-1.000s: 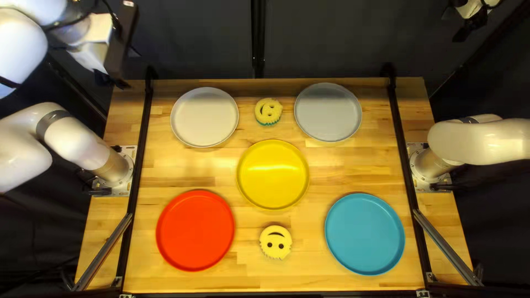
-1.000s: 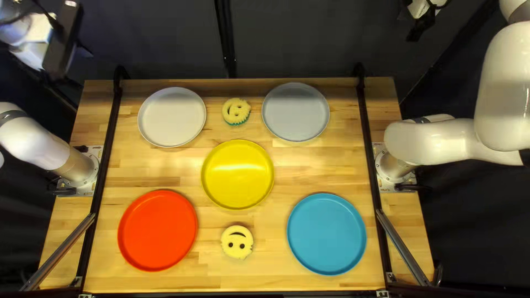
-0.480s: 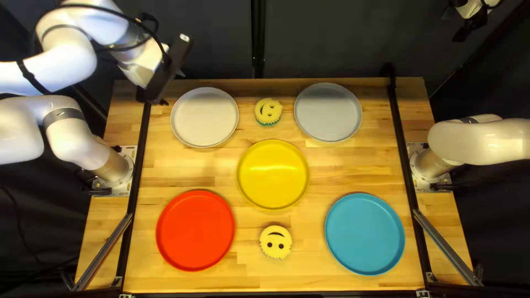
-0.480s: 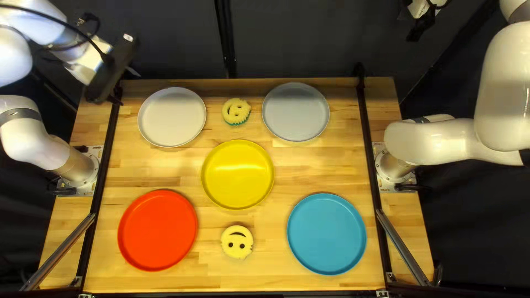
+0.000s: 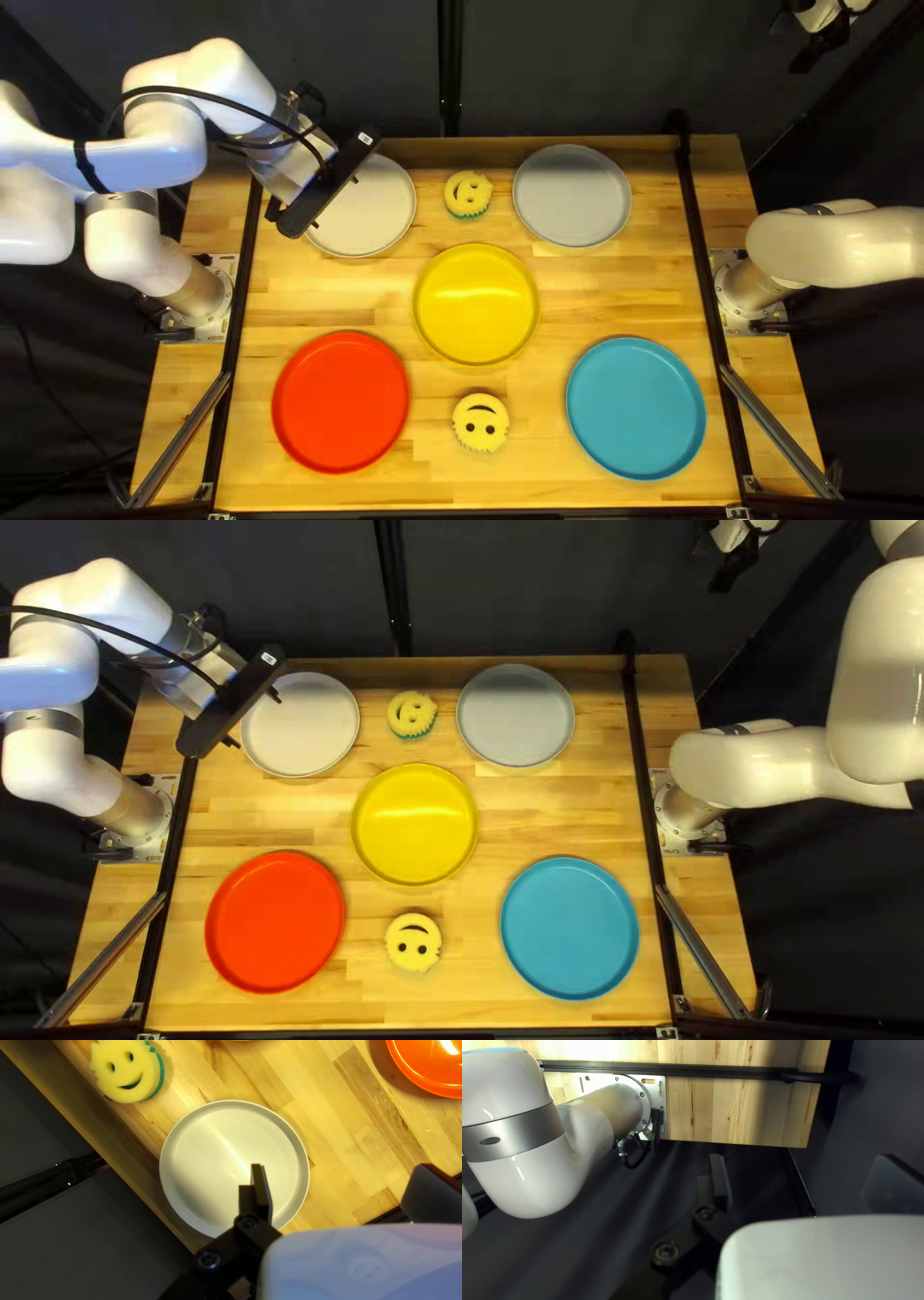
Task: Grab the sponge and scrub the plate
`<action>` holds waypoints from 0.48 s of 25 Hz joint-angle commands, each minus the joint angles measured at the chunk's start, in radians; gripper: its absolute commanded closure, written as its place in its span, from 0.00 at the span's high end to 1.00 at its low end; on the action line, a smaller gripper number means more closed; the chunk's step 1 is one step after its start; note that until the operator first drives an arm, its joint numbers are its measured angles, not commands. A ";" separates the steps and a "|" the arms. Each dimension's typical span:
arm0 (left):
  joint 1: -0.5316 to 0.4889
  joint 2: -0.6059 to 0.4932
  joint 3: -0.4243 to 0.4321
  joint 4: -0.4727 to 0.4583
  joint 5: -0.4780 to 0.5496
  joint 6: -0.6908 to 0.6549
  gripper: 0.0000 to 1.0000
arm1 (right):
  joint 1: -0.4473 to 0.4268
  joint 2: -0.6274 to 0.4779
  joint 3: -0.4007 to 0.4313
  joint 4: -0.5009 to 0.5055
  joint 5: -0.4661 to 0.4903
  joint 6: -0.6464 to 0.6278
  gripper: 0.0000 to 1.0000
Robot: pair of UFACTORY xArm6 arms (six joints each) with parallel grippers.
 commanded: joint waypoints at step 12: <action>-0.449 0.427 -0.087 0.097 -0.379 -0.243 1.00 | 0.000 0.000 0.000 0.000 0.000 0.000 1.00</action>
